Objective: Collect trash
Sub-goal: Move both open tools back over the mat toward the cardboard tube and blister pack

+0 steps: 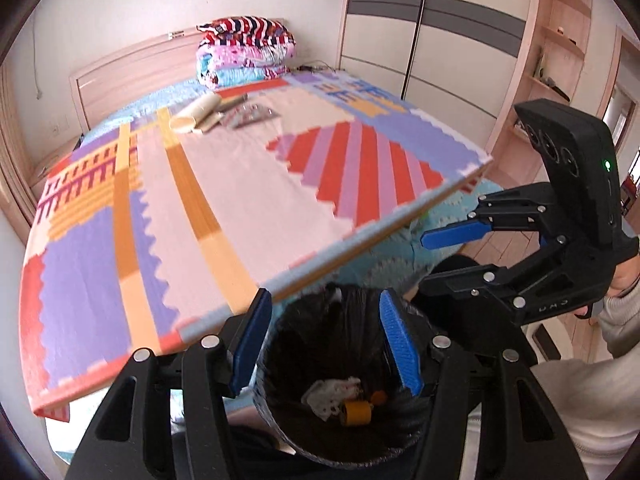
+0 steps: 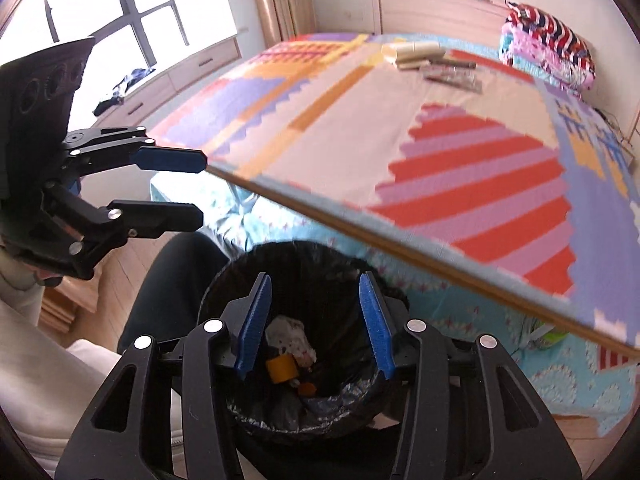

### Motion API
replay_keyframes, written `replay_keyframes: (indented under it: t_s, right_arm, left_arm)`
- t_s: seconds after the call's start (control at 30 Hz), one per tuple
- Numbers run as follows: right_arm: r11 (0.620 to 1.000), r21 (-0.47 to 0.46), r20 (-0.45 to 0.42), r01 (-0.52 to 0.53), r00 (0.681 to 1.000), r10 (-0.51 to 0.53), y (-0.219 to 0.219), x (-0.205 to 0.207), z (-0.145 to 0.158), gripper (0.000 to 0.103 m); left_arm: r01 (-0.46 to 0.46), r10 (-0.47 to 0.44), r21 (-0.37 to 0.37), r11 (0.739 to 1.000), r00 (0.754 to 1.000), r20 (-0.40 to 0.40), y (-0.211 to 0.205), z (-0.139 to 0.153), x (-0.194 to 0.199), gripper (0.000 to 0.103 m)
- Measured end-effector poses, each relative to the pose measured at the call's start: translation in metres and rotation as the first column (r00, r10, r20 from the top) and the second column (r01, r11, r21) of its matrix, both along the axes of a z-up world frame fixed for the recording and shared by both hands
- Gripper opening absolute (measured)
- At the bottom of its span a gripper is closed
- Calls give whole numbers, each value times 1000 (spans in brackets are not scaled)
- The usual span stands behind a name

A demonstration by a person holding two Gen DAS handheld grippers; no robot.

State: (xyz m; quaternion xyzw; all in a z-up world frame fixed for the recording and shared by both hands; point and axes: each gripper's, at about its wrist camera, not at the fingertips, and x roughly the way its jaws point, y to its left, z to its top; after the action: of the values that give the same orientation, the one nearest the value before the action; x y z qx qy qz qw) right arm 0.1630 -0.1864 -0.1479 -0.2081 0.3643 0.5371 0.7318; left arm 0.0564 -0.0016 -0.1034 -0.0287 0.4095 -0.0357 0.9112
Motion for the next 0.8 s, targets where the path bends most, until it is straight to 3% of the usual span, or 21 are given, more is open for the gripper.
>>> replay_keyframes:
  t_s: [0.3,0.4,0.67,0.73,0.8]
  right_arm:
    - [998,56,56,-13,998,10,10,15,29,58]
    - [999,41,119,-24,993,19,18,23,32,58]
    - [997,46,183,-65,982,55,34,60,44,66]
    - [996,51,212,-79,975,66,39,70,47,72]
    - [995,44,262,-93,962,78,46,79,48,73]
  left_arm:
    - [-43,43,-9,999,997,59,34,28,22,54]
    - [-63,64,-19,998,996,69,48,36,33,54]
    - [-106,107,-23,994,991,82,86,47,72,54]
    - [-114,116,-30,993,990,85,98,48,85,63]
    - [-120,121,-20,993,989,82,108,48,98,63]
